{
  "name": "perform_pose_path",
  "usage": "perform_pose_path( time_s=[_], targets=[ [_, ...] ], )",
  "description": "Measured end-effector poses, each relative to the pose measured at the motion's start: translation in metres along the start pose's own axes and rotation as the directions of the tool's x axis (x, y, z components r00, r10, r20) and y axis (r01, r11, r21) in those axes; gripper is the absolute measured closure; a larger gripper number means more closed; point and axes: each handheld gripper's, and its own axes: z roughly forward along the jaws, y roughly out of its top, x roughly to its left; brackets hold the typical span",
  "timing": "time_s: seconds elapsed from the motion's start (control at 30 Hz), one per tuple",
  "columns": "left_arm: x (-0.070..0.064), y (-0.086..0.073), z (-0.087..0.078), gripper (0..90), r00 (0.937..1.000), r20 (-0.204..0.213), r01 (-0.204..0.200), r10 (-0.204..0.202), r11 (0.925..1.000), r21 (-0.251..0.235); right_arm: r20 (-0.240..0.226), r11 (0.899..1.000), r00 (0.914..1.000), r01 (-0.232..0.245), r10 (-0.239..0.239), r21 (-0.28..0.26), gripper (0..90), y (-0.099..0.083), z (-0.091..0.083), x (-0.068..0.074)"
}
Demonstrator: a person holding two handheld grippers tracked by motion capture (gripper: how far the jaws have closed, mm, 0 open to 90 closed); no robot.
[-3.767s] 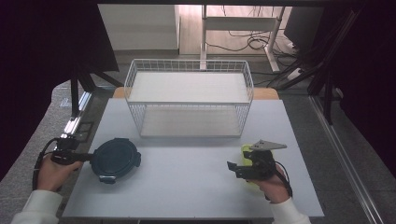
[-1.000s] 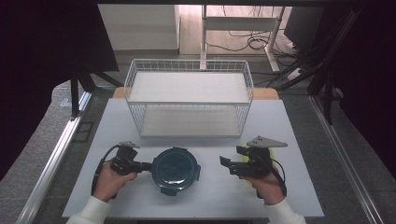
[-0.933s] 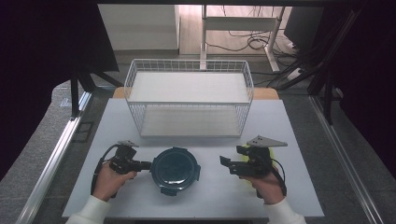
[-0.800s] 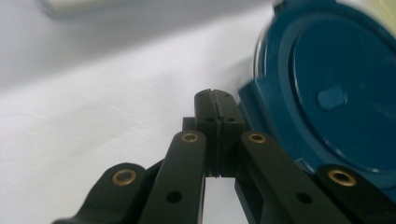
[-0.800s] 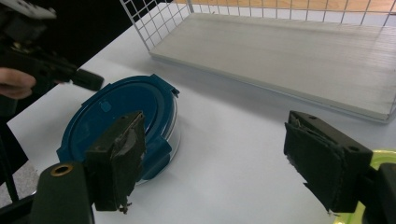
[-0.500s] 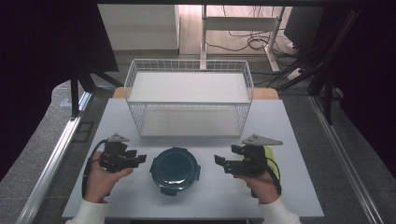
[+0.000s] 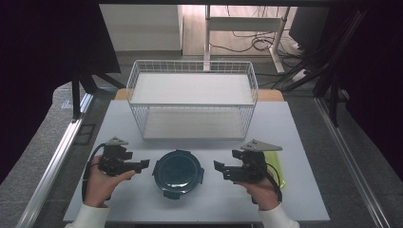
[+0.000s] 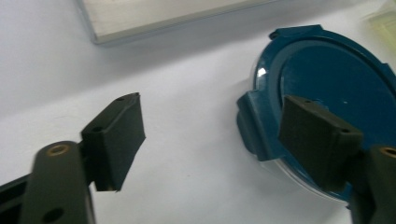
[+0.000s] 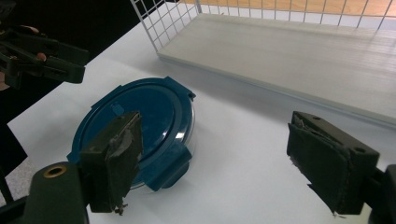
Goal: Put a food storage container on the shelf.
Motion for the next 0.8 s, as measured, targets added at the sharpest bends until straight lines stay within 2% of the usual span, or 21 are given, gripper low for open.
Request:
perform_pose_path(
  time_s=[0.17, 0.27, 0.33, 0.47, 0.67, 0.8],
  targets=[
    [-0.005, -0.002, -0.004, 20.8, 0.9999, 0.009, -0.006, 0.006, 0.9999, -0.016, -0.023, 1.0, 0.9997, 0.006, -0.006, 0.011, 17.3, -0.002, 0.004, 0.006],
    [-0.002, -0.003, -0.006, 19.5, 0.9998, 0.018, 0.011, -0.011, 0.9994, -0.034, -0.052, 1.0, 0.9986, 0.0, 0.001, 0.023, 17.3, -0.001, 0.01, 0.009],
    [0.001, -0.002, -0.007, 18.2, 0.9984, 0.045, 0.034, -0.033, 0.9985, -0.042, -0.061, 0.999, 0.9981, -0.009, 0.01, 0.032, 17.2, -0.001, 0.014, 0.011],
    [0.003, -0.001, -0.006, 15.7, 0.9965, 0.072, 0.045, -0.042, 0.9977, -0.05, -0.074, 0.998, 0.9969, -0.025, 0.029, 0.053, 16.6, -0.003, 0.023, 0.014],
    [0.006, 0.001, 0.001, 11.3, 0.9884, 0.136, 0.074, -0.067, 0.9959, -0.052, -0.076, 0.994, 0.9954, -0.051, 0.058, 0.094, 14.5, -0.007, 0.041, 0.019],
    [0.001, 0.002, 0.006, 8.2, 0.9814, 0.185, 0.058, -0.051, 0.9977, -0.035, -0.078, 0.989, 0.9919, -0.091, 0.1, 0.112, 13.5, -0.011, 0.052, 0.018]
  ],
)
